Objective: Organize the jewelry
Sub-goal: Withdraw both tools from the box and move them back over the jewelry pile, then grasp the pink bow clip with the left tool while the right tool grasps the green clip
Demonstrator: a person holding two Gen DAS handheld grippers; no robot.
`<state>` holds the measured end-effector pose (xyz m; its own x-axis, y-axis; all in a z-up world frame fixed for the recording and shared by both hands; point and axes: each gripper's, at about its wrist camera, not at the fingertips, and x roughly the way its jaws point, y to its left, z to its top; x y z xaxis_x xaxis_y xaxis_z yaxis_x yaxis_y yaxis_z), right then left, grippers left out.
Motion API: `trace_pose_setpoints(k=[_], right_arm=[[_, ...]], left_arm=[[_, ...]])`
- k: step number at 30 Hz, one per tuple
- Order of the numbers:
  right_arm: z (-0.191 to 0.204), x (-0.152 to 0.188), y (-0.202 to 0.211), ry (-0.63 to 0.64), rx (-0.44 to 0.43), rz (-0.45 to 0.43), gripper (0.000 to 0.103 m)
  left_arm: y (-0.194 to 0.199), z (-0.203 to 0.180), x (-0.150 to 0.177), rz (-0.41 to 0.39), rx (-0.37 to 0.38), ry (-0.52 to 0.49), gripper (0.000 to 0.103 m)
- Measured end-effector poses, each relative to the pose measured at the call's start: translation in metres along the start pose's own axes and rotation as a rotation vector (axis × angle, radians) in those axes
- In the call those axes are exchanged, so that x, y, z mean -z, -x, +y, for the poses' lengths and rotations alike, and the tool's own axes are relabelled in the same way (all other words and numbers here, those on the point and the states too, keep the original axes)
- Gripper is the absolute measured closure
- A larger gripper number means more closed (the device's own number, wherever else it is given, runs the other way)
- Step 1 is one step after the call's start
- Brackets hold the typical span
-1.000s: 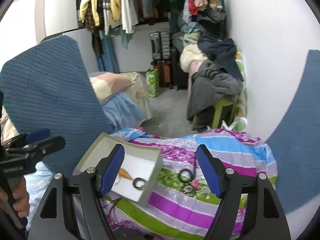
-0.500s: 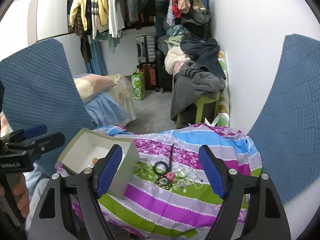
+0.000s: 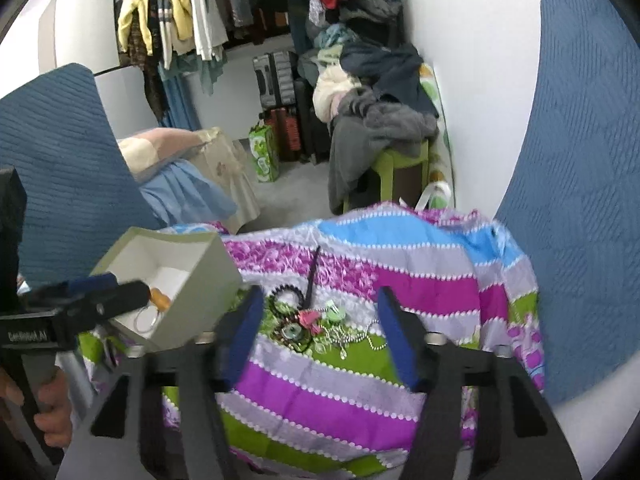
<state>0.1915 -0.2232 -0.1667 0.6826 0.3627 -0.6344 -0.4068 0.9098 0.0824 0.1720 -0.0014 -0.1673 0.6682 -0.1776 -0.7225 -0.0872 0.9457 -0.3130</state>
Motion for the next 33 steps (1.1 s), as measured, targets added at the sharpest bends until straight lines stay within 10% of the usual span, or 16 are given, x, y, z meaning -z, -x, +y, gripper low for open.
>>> trace_pose_setpoints(k=[5,9,18,33], right_arm=[[-0.021,0.008,-0.036,-0.025,-0.059,0.048,0.069],[-0.036,0.011,-0.07,-0.046,-0.119,0.095,0.071],[-0.059,0.016,-0.137,-0.046,-0.2,0.231,0.073],[-0.064,0.026,-0.187,-0.049,-0.255,0.37,0.073]], left_arm=[[-0.029,-0.012,0.007,0.039,0.031,-0.035,0.003],[-0.053,-0.019,0.009,0.076,0.056,-0.045,0.032],[-0.11,-0.031,0.016,0.138,0.093,-0.069,0.054],[-0.189,-0.021,0.015,0.199,0.069,-0.028,0.071]])
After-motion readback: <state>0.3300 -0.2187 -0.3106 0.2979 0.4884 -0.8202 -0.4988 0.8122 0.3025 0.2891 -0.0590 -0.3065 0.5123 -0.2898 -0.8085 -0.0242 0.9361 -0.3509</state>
